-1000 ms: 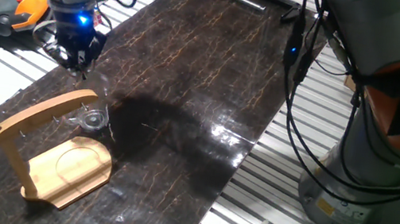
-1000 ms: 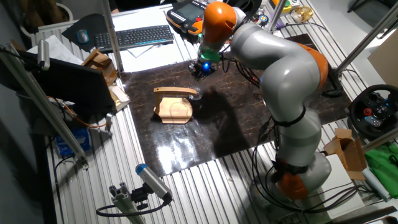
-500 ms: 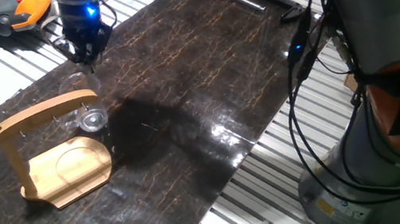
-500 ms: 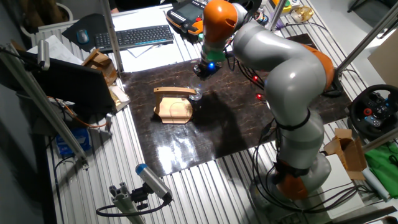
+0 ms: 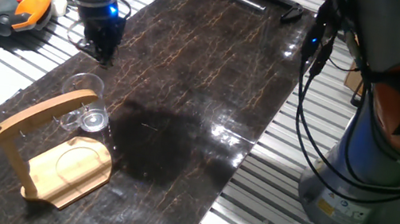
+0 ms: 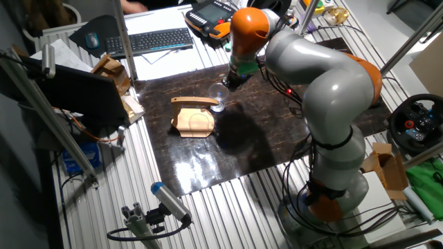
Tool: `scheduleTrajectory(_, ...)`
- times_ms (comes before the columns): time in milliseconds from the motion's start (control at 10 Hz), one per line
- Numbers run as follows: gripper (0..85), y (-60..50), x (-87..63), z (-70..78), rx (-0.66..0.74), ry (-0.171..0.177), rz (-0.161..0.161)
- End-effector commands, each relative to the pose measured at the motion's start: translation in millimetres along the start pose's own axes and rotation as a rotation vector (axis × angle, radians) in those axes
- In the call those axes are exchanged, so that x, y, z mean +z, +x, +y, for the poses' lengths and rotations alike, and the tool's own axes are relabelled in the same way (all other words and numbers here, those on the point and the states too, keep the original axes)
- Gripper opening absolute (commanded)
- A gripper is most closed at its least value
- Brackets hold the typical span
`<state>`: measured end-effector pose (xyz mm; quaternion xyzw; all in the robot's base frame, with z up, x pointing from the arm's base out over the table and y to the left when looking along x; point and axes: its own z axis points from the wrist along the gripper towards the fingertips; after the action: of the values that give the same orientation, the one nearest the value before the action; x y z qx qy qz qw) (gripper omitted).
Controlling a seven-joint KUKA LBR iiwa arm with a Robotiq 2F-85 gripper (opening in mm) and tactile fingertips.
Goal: Take the cup off the cup rack
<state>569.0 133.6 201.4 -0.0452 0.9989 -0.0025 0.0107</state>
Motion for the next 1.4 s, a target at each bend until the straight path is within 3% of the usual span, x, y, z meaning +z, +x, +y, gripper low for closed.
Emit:
scheduleTrajectory(0,2.0,2.3,0.4,-2.6,-0.025,-0.004,-0.001)
scheduleTrajectory(500,2.0,2.9,3.1,-3.4,-0.061,-0.05,-0.006)
scheduleTrajectory(1300,2.0,-0.9,6.4,4.3,-0.09,-0.074,0.004)
